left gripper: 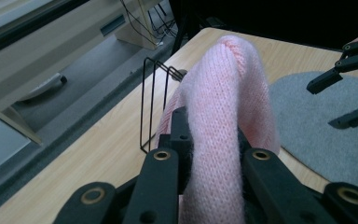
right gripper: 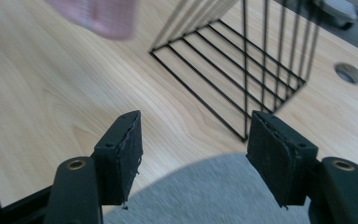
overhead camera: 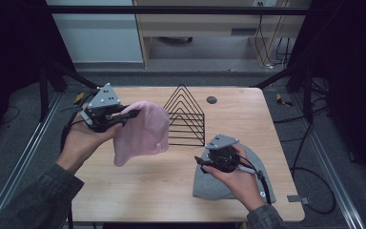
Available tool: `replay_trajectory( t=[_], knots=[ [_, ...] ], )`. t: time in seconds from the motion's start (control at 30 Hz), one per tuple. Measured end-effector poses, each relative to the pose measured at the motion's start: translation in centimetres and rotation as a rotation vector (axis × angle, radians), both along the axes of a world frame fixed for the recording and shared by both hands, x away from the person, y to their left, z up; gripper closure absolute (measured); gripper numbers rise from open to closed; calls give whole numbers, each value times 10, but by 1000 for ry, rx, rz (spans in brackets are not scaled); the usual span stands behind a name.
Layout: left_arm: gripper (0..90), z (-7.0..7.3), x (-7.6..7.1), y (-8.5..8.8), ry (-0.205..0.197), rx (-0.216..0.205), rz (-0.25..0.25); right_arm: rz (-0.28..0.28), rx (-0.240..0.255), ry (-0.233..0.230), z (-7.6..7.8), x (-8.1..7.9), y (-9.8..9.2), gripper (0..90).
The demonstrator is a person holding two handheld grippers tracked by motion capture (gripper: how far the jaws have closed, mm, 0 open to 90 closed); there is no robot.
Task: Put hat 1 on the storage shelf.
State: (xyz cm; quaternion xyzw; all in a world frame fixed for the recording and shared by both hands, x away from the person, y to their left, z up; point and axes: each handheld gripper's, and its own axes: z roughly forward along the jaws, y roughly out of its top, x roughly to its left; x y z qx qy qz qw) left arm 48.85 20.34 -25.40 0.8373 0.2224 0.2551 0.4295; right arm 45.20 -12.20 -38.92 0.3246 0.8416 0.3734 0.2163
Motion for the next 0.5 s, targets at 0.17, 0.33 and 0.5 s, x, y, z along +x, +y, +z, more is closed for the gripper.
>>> replay_trajectory(
  t=[0.17, 0.33, 0.5],
  knots=[
    [799, 15, 6, -7, -12, -25, -6, 80, -8, -6, 27, 7, 22, 420],
    [798, 28, 8, -10, -20, -40, -10, 118, 12, 0, 42, 11, 32, 431],
    [798, 34, 7, -11, -27, -49, -9, 126, 31, 8, 47, 13, 36, 411]
  ],
)
